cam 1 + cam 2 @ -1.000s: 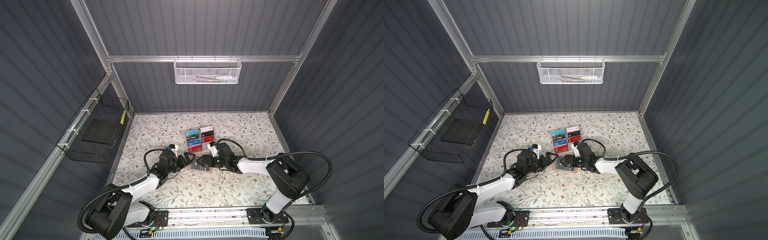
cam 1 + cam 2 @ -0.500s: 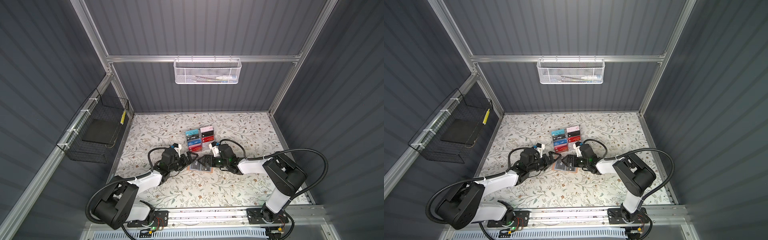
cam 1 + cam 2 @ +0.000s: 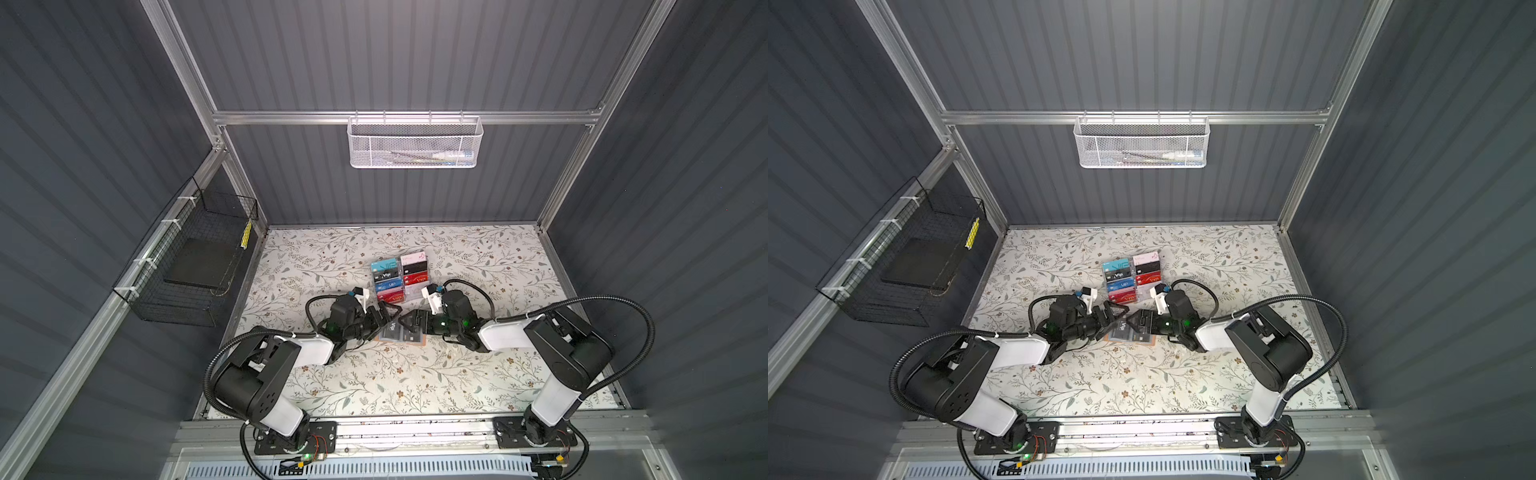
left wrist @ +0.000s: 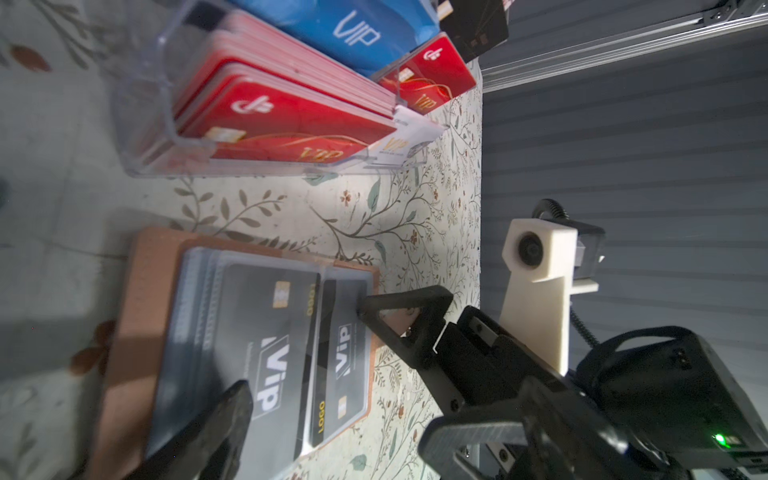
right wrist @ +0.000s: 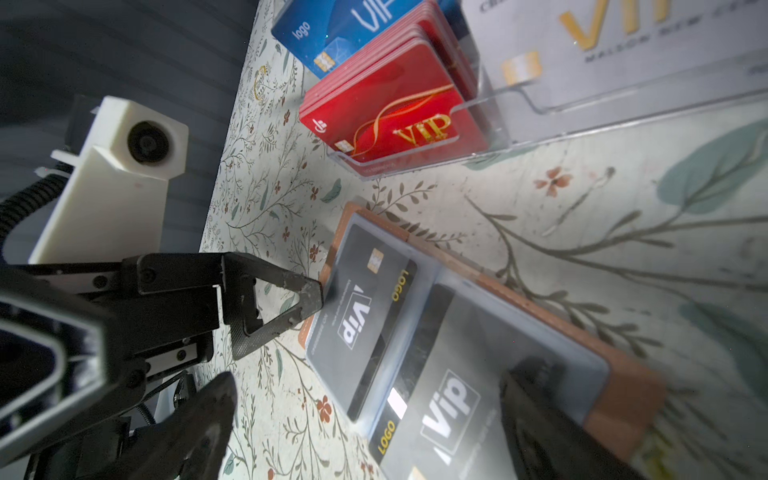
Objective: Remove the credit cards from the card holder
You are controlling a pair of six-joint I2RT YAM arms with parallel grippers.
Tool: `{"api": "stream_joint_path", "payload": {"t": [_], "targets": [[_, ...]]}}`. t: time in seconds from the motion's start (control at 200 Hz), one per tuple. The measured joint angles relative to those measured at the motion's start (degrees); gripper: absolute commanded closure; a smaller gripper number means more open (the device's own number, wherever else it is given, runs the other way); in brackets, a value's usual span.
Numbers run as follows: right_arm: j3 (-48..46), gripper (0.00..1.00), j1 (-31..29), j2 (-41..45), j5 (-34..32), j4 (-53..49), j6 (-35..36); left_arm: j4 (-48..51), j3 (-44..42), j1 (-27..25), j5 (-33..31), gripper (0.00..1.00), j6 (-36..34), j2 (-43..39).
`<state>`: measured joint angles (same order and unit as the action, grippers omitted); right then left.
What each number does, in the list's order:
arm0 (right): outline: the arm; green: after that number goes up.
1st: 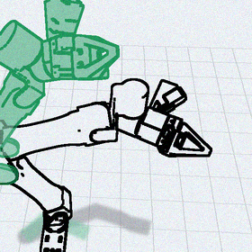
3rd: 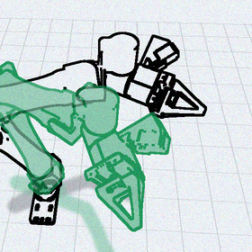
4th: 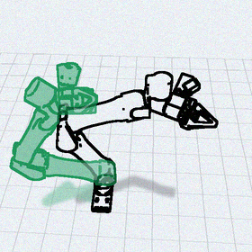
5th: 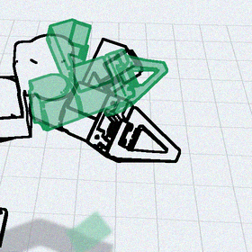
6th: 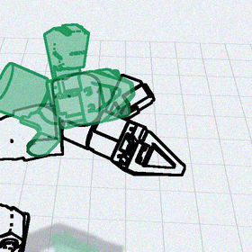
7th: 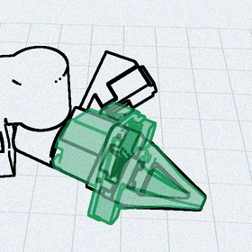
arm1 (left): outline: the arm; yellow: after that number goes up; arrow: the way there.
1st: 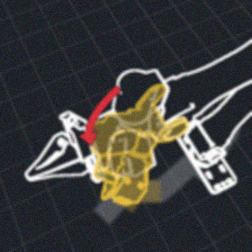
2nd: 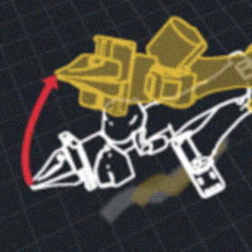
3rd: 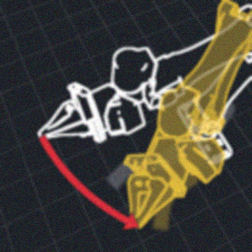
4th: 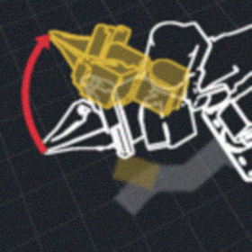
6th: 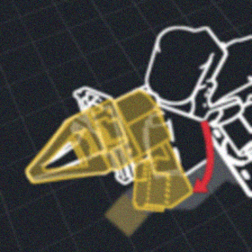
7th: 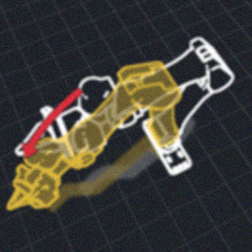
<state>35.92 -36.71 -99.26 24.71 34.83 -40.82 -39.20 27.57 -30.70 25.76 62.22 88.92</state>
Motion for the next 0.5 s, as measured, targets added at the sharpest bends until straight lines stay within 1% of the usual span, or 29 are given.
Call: {"api": "stream_joint_path", "payload": {"t": [0.225, 0.5], "targets": [[-3.8, 0.01, 0.3, 0.6, 0.4, 5.8, -0.7, -1.2, 2.1, -2.7, -0.2, 0.0, 0.2, 2.5], [-8.5, 0.01, 0.7, -0.5, 1.1, 15.7, -2.7, -5.6, 2.1, -3.3, -0.2, 0.0, 2.8, 6.9]]}}
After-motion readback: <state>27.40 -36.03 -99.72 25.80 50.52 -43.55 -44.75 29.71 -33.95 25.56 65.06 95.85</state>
